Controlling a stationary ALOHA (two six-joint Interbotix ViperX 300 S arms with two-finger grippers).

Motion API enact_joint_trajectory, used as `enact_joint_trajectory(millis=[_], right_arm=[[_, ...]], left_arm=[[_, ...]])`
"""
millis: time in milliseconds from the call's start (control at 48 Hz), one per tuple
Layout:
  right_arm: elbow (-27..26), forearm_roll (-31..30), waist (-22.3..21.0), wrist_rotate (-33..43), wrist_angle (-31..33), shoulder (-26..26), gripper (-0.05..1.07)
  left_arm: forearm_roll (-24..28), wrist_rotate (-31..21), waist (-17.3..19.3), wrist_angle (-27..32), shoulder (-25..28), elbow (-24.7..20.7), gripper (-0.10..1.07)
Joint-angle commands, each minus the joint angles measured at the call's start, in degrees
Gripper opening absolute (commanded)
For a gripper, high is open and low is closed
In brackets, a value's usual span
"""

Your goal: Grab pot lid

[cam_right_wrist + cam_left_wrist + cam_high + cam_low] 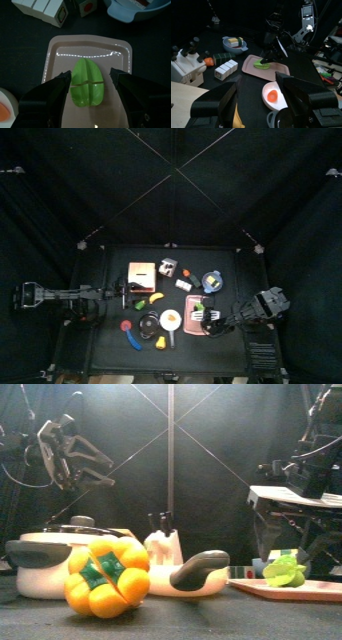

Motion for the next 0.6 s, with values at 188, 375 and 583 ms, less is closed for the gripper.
enact_joint_trajectory(millis=[188,375,583], right_arm=[[1.32,-6.15,0.26,-5.8,-0.97,-8.26,0.95],[-0.44,-9.23,-1.41,-16.96,-3.69,-12.13,0.94],[-3.6,-10.72,-4.75,-28.92,-9.4,-13.18,0.94]], left_arm=[[0.0,0.18,-0.09,-0.18,0.0,-0.7,0.92],[0.0,0.18,-0.09,-0.18,0.0,-0.44,0.92],[0.0,0.09,-0.09,-0.18,-0.18,1.05,0.92]])
